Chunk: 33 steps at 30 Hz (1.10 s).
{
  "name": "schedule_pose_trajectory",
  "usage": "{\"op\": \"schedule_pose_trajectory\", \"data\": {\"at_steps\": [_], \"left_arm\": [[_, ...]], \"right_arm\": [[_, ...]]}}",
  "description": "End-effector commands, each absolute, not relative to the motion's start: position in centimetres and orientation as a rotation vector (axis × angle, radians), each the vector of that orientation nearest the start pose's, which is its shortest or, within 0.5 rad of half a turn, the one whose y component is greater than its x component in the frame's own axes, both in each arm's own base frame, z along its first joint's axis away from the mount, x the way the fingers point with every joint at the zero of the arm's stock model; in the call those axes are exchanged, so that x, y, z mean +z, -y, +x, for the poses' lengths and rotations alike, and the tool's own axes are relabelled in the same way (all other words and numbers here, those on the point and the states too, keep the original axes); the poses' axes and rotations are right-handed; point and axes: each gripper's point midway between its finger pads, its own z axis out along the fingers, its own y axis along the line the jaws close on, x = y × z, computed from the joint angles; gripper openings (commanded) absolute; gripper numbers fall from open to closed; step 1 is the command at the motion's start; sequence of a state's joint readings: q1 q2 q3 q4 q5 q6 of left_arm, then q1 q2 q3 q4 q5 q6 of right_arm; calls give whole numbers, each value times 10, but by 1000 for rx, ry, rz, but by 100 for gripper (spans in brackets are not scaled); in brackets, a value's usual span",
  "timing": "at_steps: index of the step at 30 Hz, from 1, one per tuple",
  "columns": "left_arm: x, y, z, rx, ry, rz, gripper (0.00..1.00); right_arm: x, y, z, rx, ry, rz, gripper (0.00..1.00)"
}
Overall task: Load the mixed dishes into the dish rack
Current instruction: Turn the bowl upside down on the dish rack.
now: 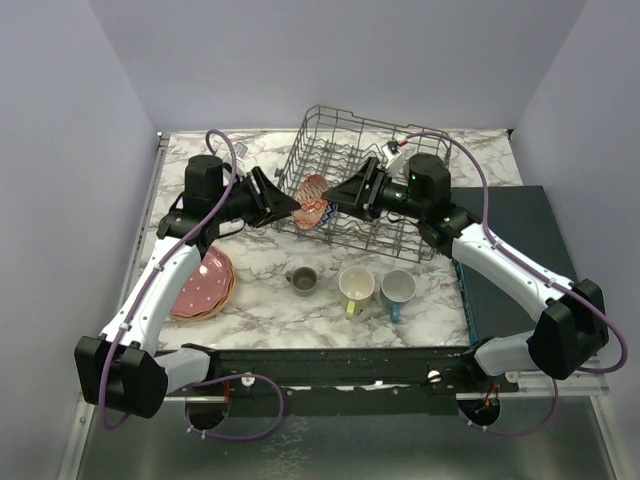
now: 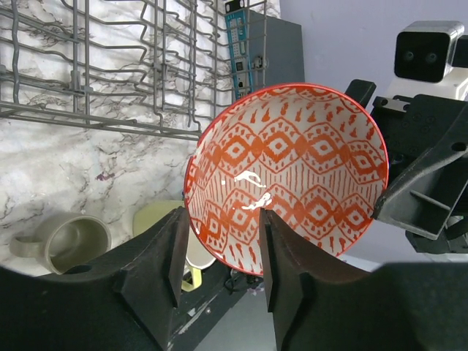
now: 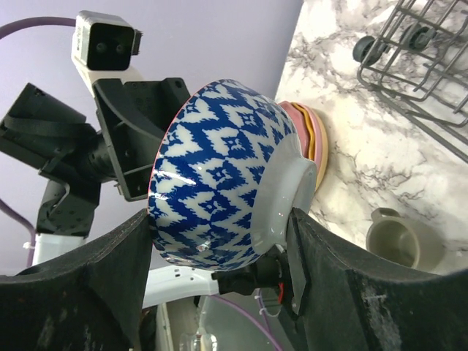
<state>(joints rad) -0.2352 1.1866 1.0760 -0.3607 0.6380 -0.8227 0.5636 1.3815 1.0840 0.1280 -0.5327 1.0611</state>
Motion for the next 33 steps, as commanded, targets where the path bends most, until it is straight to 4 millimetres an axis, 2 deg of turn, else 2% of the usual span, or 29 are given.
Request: {"op": "schedule_pose_trajectory", "data": {"at_steps": [1,10,25,33], "left_arm": [[284,198,294,-1234,-2153,-171,51],[282,192,293,-1179,-2165,-146,54],[257,185,274,-1126,-2228,-105,54],[241,182,261,-1124,-2255,-94,54]], "right_arm": [[335,-317,301,1494,-1941,11,45],[334,-299,312,1304,-1975,-31,45],[358,-253,338,886,-1980,-138,44],[354,-233,352,669,-2035,-191,43]]}}
